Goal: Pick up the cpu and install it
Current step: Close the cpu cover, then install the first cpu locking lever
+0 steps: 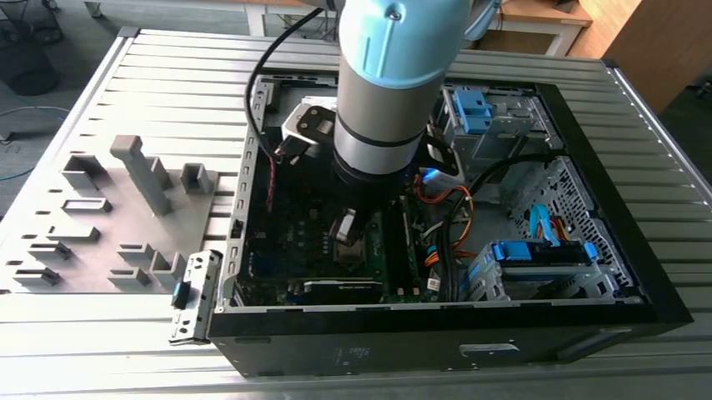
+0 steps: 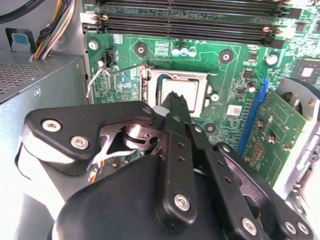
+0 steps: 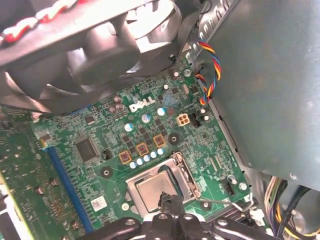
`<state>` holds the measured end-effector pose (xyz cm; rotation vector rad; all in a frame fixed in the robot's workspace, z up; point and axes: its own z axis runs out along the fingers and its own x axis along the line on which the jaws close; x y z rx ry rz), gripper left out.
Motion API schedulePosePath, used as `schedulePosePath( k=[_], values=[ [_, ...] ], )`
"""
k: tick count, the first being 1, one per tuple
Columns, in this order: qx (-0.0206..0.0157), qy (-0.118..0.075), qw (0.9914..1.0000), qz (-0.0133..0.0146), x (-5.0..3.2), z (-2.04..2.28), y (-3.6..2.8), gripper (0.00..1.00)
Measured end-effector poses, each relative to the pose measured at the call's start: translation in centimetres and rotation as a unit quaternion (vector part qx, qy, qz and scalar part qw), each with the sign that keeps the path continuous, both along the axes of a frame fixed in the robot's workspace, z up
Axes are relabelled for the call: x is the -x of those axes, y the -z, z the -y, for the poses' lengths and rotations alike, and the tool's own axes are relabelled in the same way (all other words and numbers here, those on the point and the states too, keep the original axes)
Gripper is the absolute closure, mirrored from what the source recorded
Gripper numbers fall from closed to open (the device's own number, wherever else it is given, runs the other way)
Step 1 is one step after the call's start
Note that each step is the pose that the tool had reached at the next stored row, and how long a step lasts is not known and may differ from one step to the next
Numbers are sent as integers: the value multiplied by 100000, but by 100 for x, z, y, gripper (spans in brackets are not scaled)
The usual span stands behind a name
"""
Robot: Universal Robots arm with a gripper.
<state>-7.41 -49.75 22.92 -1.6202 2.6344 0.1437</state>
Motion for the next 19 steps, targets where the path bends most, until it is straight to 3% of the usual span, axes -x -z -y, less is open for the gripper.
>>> schedulePosePath(
  k=[6, 10, 19],
  values=[
    [891, 60, 99996, -4, 1, 15, -14, 89],
    [1078, 58, 99994, 0, 0, 16, -14, 89],
    [1093, 59, 99994, 0, 0, 15, -15, 89]
  ],
)
